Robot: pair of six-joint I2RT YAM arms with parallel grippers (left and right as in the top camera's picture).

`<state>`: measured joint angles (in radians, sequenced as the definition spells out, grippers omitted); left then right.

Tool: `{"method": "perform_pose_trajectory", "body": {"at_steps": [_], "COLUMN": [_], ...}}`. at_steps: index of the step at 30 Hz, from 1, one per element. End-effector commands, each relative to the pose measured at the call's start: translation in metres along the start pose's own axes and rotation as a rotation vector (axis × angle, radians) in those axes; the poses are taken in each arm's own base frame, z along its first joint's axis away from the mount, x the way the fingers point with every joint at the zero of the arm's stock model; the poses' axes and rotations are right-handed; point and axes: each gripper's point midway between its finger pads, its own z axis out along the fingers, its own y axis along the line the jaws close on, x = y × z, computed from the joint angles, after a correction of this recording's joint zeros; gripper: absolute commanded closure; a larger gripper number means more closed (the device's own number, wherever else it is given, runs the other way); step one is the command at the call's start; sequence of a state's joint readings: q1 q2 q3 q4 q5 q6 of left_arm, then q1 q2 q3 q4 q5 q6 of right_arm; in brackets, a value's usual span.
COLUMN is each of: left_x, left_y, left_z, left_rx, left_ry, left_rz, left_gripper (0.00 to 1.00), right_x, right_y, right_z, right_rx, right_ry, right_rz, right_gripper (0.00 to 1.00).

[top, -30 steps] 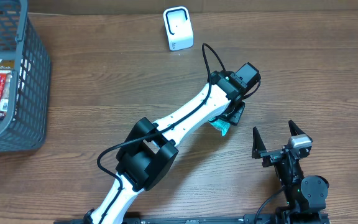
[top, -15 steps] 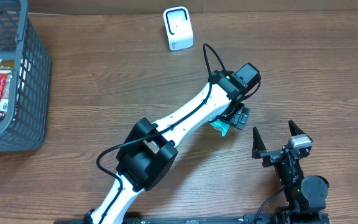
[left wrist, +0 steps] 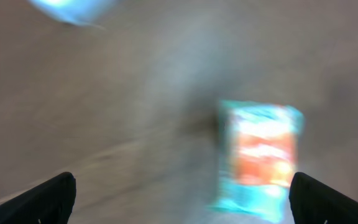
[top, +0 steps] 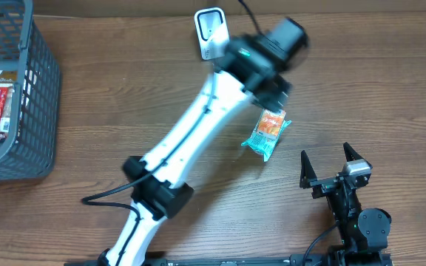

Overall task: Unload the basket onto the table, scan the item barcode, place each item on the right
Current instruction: 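Open the left gripper to drop the teal pack on the table, then reach the left gripper back into the basket and grasp the beige pouch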

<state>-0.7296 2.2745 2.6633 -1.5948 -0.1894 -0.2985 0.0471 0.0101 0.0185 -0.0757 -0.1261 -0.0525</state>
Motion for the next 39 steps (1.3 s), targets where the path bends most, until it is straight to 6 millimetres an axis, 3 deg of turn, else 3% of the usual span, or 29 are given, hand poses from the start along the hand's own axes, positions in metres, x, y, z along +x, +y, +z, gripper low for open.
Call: {"method": "perform_pose_trajectory", "body": {"at_steps": [1, 2, 6, 9, 13, 14, 17, 21, 25, 27, 30, 39], "left_x": [-0.027, -0.029, -0.017, 0.019, 0.060, 0.079, 0.122, 0.168, 0.202, 0.214, 0.223, 0.250], "left_y": [0.126, 0.167, 0.264, 0.351, 0.415, 0.440, 0.485, 0.521, 0.549, 0.560, 0.573, 0.587], "left_z": [-0.056, -0.076, -0.117, -0.142, -0.153, -0.158, -0.173, -0.182, -0.165, -0.144, -0.096, 0.004], "left_rx": [-0.255, -0.281, -0.365, -0.471, -0.488, -0.490, -0.532, -0.559, -0.526, -0.485, -0.429, -0.388], "left_ry": [-0.154, -0.197, -0.283, -0.290, -0.280, -0.278, -0.286, -0.271, -0.217, -0.175, -0.105, 0.015], "left_rz": [-0.119, -0.174, -0.383, -0.572, -0.734, -0.802, -0.942, -1.070, -1.127, -1.128, -1.060, -0.856], "left_gripper": [0.00, 0.00, 0.00, 0.00, 0.00, 0.00, 0.00, 0.00, 0.00, 0.01, 0.00, 0.00], "right_x": [0.003, 0.003, 0.003, 0.003, 0.003, 0.003, 0.003, 0.003, 0.003, 0.003, 0.003, 0.003], "right_y": [-0.002, -0.002, -0.002, -0.002, -0.002, -0.002, -0.002, -0.002, -0.002, -0.002, -0.002, -0.002], "right_z": [0.000, 0.000, 0.000, 0.000, 0.000, 0.000, 0.000, 0.000, 0.000, 0.000, 0.000, 0.000], "right_rx": [0.007, 0.007, 0.007, 0.007, 0.007, 0.007, 0.007, 0.007, 0.007, 0.007, 0.007, 0.007], "right_ry": [0.002, 0.002, 0.002, 0.002, 0.002, 0.002, 0.002, 0.002, 0.002, 0.002, 0.002, 0.002], "right_rz": [-0.001, -0.001, -0.001, -0.001, -0.001, -0.001, -0.001, -0.001, -0.001, -0.001, -0.001, -0.001], "right_gripper": [0.00, 0.00, 0.00, 0.00, 0.00, 0.00, 0.00, 0.00, 0.00, 0.00, 0.00, 0.00]}}
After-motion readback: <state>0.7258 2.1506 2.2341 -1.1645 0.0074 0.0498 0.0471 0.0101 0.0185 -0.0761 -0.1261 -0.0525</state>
